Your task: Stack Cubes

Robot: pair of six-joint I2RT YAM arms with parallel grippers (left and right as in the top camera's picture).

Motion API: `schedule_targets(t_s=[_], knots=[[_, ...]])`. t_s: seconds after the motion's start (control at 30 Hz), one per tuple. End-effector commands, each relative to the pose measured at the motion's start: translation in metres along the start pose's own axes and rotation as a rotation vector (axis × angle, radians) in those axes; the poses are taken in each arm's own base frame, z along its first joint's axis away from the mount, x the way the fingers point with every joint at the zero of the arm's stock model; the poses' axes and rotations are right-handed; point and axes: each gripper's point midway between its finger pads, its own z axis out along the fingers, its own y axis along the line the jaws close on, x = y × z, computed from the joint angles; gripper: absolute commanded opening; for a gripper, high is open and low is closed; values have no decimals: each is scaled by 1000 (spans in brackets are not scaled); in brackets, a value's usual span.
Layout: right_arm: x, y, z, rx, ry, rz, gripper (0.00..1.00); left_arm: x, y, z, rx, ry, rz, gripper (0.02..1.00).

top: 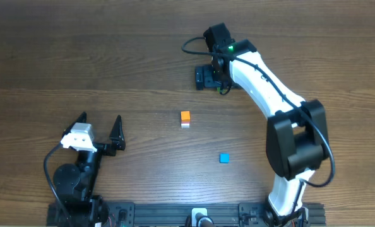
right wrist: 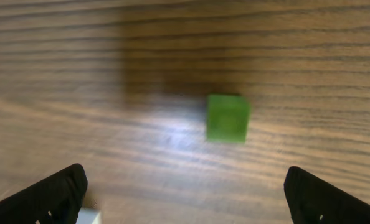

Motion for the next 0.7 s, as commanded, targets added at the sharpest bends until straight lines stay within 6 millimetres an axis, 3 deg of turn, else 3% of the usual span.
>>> schedule_targets(t_s=[0.03,0.3,0.4,0.6,0.7], knots=[[-12,-25,17,84,-8,74,993,1,0,0,6,0,18,998],[-16,-31,36,96,-5,84,991,1,0,0,6,0,18,1000],[-16,-30,51,101,5,77,993,1,0,0,6,0,18,1000],[-14,-27,54,101,13,27,987,1,0,0,6,0,18,1000],[-13,-27,55,104,16,10,932,1,0,0,6,0,18,1000]])
